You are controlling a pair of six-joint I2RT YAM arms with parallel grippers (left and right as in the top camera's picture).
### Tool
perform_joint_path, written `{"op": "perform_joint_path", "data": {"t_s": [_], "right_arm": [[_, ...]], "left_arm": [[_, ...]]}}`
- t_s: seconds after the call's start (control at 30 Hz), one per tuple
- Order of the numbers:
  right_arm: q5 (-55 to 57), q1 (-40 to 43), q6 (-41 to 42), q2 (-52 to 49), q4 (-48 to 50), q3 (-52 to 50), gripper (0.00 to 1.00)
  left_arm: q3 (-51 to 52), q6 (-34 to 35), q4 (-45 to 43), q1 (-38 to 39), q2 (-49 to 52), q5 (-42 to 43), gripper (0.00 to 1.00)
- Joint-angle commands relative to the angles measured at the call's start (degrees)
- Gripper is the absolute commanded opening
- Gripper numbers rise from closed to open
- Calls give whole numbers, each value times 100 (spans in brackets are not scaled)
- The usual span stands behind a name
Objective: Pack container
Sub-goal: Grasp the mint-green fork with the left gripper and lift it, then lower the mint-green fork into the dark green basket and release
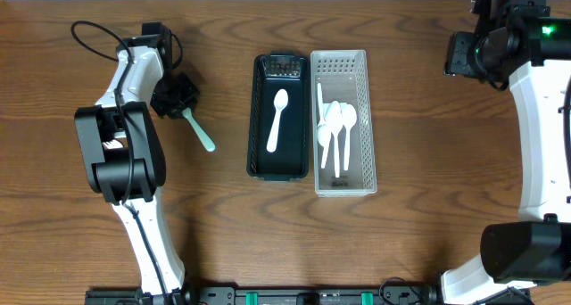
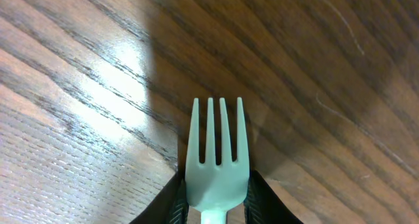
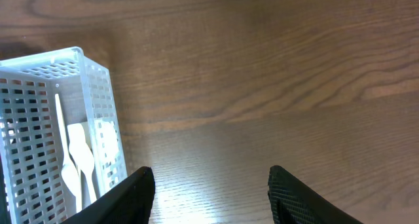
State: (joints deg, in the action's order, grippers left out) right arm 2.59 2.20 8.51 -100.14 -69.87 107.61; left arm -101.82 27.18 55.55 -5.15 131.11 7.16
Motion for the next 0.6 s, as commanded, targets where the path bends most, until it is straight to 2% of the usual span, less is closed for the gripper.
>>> {"op": "perform_joint_path", "data": {"t_s": [0.0, 0.1, 0.3, 0.57], "right_arm": [[63, 85, -48, 0, -17, 31, 59], [63, 85, -46, 0, -15, 31, 59], [63, 90, -48, 0, 39, 31, 59], [63, 90, -46, 0, 87, 31, 59]], "left_arm": [[74, -166, 96, -9, -55, -28, 19], [70, -197, 208, 11, -295, -28, 13], [66, -457, 365, 328, -1373, -28, 11], [63, -686, 273, 1510, -2983, -33, 9]]}}
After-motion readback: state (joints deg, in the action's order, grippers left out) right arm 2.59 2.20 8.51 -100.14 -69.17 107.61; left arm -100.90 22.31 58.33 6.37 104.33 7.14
